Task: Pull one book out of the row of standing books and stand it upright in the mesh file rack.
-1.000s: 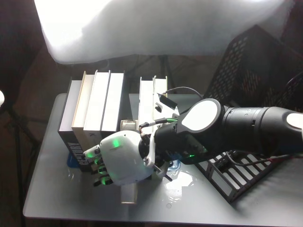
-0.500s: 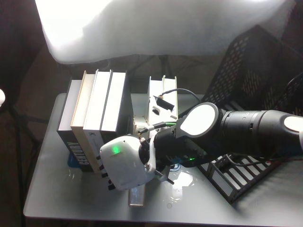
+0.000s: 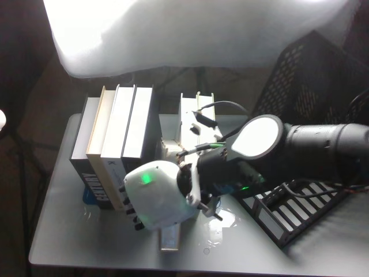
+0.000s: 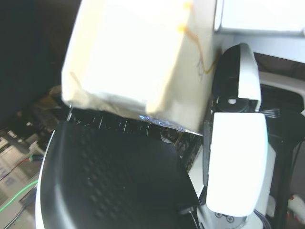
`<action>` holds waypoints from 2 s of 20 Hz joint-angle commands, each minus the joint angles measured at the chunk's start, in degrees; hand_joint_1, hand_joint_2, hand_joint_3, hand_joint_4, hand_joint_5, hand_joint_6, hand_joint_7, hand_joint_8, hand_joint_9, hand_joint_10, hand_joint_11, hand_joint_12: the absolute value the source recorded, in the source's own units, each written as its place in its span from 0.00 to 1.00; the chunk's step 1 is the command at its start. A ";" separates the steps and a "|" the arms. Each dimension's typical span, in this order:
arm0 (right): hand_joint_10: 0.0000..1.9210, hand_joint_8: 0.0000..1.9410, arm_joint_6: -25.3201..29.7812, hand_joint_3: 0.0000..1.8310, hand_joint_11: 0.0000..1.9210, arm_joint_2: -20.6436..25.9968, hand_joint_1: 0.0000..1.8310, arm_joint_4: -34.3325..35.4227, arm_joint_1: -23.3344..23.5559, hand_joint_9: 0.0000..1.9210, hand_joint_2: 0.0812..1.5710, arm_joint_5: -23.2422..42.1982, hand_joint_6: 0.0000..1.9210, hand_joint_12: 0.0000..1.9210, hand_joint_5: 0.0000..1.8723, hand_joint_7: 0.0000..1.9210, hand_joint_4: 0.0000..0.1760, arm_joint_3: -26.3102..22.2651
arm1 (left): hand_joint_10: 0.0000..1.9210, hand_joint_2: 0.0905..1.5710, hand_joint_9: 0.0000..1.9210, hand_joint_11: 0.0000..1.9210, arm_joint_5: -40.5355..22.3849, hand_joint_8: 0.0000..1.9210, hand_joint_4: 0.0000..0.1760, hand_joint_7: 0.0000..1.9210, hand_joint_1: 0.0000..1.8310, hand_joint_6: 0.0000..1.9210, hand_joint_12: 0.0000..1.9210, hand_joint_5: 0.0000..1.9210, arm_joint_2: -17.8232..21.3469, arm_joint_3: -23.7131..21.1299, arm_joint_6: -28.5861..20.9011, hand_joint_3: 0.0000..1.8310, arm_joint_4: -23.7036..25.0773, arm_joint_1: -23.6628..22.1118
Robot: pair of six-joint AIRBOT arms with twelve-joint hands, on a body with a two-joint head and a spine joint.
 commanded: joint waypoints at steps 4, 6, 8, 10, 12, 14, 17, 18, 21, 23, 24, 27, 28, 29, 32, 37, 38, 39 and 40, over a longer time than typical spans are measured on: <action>0.72 0.56 0.19 0.00 0.45 4.42 0.74 8.17 2.28 0.49 0.70 0.97 0.43 0.95 0.52 0.51 0.00 -3.42 | 0.00 0.88 0.00 0.00 -7.28 0.00 0.00 0.02 0.17 0.00 0.00 0.09 -0.01 0.21 -0.25 0.00 -0.94 -0.13; 0.72 0.54 0.19 0.00 0.39 6.50 0.75 10.78 3.64 0.48 0.70 2.34 0.43 0.93 0.50 0.52 0.00 -5.30 | 0.00 0.88 0.00 0.00 -7.20 0.00 0.00 0.02 0.16 0.00 0.00 0.09 -0.08 0.32 -0.25 0.00 -0.60 -0.38; 0.69 0.52 0.19 0.00 0.41 8.14 0.75 11.70 4.54 0.50 0.69 3.09 0.48 0.89 0.47 0.53 0.00 -6.98 | 0.00 0.88 0.00 0.00 -7.05 0.00 0.00 0.01 0.15 0.00 0.00 0.07 -0.05 0.34 -0.25 0.00 -0.22 -0.61; 0.71 0.59 0.19 0.00 0.46 9.92 0.70 13.40 5.47 0.53 0.70 4.35 0.49 0.92 0.48 0.53 0.00 -8.49 | 0.00 0.88 0.00 0.00 -6.54 0.00 0.00 0.01 0.14 0.00 0.00 0.06 -0.04 0.44 -0.25 0.00 0.05 -1.05; 0.70 0.55 0.19 0.00 0.45 12.05 0.74 14.92 6.95 0.50 0.70 6.17 0.47 0.91 0.48 0.52 0.00 -9.60 | 0.00 0.88 0.00 0.00 -5.69 0.00 0.00 0.01 0.14 0.00 0.00 0.07 -0.15 1.01 -0.25 0.00 0.90 -2.36; 0.72 0.55 0.19 0.00 0.46 14.34 0.75 15.43 8.56 0.50 0.70 6.86 0.44 0.91 0.48 0.52 0.00 -11.14 | 0.00 0.88 0.00 0.01 -5.04 0.00 0.00 0.00 0.13 0.00 0.00 0.06 -0.29 1.41 -0.25 0.00 1.77 -3.78; 0.66 0.52 0.19 0.00 0.33 17.19 0.75 17.61 10.96 0.50 0.72 7.14 0.65 0.84 0.41 0.47 0.00 -13.37 | 0.00 0.86 0.00 0.00 -5.11 0.00 0.00 0.01 0.18 0.01 0.01 0.08 -0.33 1.55 -0.25 0.00 2.20 -4.73; 0.67 0.49 0.19 0.00 0.36 18.28 0.75 18.46 11.95 0.50 0.72 7.14 0.63 0.83 0.40 0.48 0.00 -14.24 | 0.00 0.87 0.00 0.00 -5.27 0.00 0.00 0.00 0.18 0.00 0.00 0.08 -0.36 1.56 -0.25 0.00 2.16 -4.75; 0.75 0.56 0.19 0.00 0.31 20.49 0.74 20.62 14.33 0.45 0.74 8.28 0.67 0.87 0.36 0.46 0.00 -15.18 | 0.00 0.87 0.00 0.00 -5.35 0.00 0.00 0.00 0.17 0.00 0.00 0.07 -0.41 1.61 -0.25 0.00 2.19 -5.25; 0.76 0.62 0.19 0.00 0.43 21.81 0.74 21.03 16.01 0.47 0.75 8.99 0.66 0.88 0.34 0.44 0.00 -15.57 | 0.00 0.88 0.00 0.00 -5.33 0.00 0.00 0.00 0.19 0.00 0.00 0.07 -0.42 1.66 -0.25 0.00 2.33 -5.67; 0.74 0.69 0.19 0.00 0.46 22.60 0.68 21.06 17.01 0.50 0.77 9.19 0.67 0.89 0.34 0.46 0.00 -15.82 | 0.00 0.88 0.00 0.00 -5.26 0.00 0.00 0.00 0.20 0.00 0.00 0.07 -0.40 1.69 -0.25 0.00 2.53 -5.96; 0.74 0.71 0.19 0.00 0.43 24.29 0.67 21.05 19.28 0.47 0.77 9.38 0.67 0.90 0.36 0.45 0.00 -16.27 | 0.00 0.89 0.00 0.00 -5.25 0.00 0.00 0.00 0.25 0.00 0.00 0.08 -0.25 1.63 -0.25 0.00 2.87 -6.62; 0.77 0.67 0.19 0.00 0.37 24.81 0.72 21.07 20.03 0.43 0.77 9.38 0.68 0.88 0.34 0.42 0.00 -16.36 | 0.00 0.89 0.00 0.00 -5.32 0.00 0.00 0.00 0.25 0.00 0.00 0.08 -0.22 1.50 -0.25 0.00 2.87 -6.78; 0.77 0.66 0.19 0.00 0.34 25.36 0.73 21.11 21.00 0.42 0.77 9.37 0.71 0.88 0.33 0.41 0.00 -16.48 | 0.00 0.89 0.00 0.00 -5.45 0.00 0.00 0.00 0.24 0.01 0.00 0.08 -0.17 1.40 -0.25 0.00 2.86 -6.95; 0.87 0.76 0.19 0.00 0.39 26.63 0.73 21.30 23.51 0.40 0.79 9.11 0.64 0.98 0.33 0.38 0.00 -16.36 | 0.00 0.87 0.00 0.00 -5.31 0.00 0.00 0.01 0.24 0.01 0.37 0.09 -0.17 1.40 -0.25 0.00 3.21 -7.79; 0.85 0.82 0.19 0.01 0.26 29.09 0.62 21.48 28.48 0.30 0.83 8.25 0.79 1.00 0.33 0.32 0.00 -16.25 | 0.00 0.89 0.00 0.00 -4.73 0.00 0.00 0.01 0.25 0.01 0.00 0.08 -0.34 1.48 -0.25 0.00 3.94 -9.30; 0.92 0.87 0.19 0.00 0.32 29.69 0.62 21.21 29.86 0.35 0.83 7.90 0.74 1.00 0.31 0.35 0.00 -16.24 | 0.00 0.89 0.00 0.00 -4.75 0.00 0.00 0.01 0.26 0.01 0.00 0.09 -0.37 1.46 -0.25 0.00 3.94 -9.36; 0.96 0.91 0.19 0.00 0.35 30.14 0.61 20.93 30.62 0.35 0.85 7.82 0.75 1.00 0.30 0.33 0.00 -16.38 | 0.00 0.89 0.00 0.00 -4.78 0.00 0.00 0.00 0.25 0.01 0.00 0.08 -0.43 1.46 -0.25 0.00 3.94 -9.43; 0.89 0.87 0.19 0.00 0.16 30.70 0.59 20.32 31.45 0.23 0.84 7.54 0.77 1.00 0.34 0.30 0.00 -16.70 | 0.00 0.89 0.00 0.00 -4.87 0.00 0.00 0.00 0.24 0.01 0.00 0.08 -0.45 1.44 -0.25 0.00 3.94 -9.55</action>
